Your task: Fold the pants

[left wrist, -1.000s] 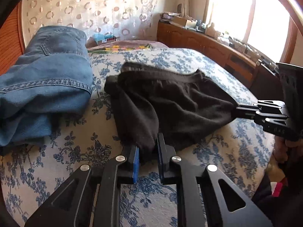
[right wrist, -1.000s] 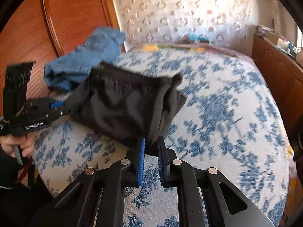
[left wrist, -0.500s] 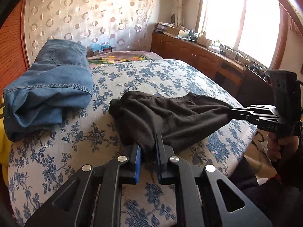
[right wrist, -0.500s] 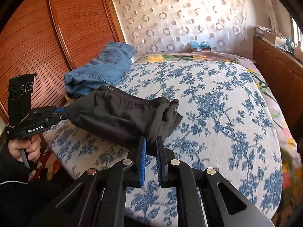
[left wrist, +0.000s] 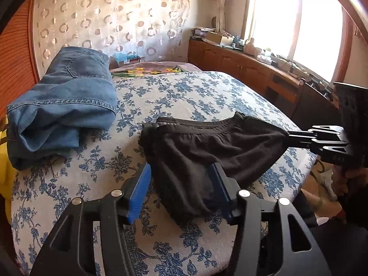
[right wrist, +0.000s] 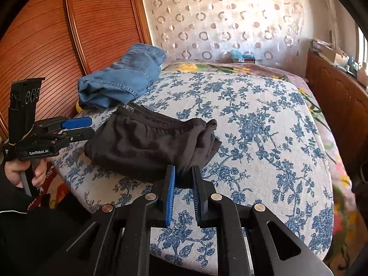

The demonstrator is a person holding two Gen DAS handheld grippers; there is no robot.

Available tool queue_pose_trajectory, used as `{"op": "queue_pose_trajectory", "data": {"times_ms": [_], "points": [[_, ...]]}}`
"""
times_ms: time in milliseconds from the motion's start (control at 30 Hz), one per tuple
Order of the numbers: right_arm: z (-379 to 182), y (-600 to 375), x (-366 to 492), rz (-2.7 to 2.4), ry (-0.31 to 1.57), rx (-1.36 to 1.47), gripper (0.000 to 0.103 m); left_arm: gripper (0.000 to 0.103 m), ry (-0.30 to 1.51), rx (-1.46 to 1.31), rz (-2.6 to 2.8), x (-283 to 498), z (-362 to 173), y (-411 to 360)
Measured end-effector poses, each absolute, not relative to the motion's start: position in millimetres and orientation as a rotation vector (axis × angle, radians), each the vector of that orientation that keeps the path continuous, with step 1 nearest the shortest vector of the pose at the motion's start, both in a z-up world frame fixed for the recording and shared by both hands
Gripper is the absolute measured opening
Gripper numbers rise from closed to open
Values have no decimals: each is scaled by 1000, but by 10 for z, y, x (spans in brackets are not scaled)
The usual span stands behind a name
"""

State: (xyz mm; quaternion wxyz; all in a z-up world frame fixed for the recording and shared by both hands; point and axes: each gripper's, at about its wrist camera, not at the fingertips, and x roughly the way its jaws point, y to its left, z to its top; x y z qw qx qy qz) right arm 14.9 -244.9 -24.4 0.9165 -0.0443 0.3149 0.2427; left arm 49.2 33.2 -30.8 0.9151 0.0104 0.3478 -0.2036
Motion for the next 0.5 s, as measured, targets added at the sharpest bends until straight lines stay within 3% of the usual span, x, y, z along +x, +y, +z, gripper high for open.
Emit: {"op": "queue_pose_trajectory", "data": {"times_ms": [100,233,333,500], "points": [[-212,-2464,133,480,638,-101,18,67,716,27,-412,521,-329,324],[-199,-2511,161,468,636,-97,20,67,725,31,-401,609,-362,314],[-207,-2508,233,457,628,-106,30,67,735,29,-397,692,-392,317],[-245,-2432,417,455,629,-118,31,67,740,21,-427,805,-405,302]]}}
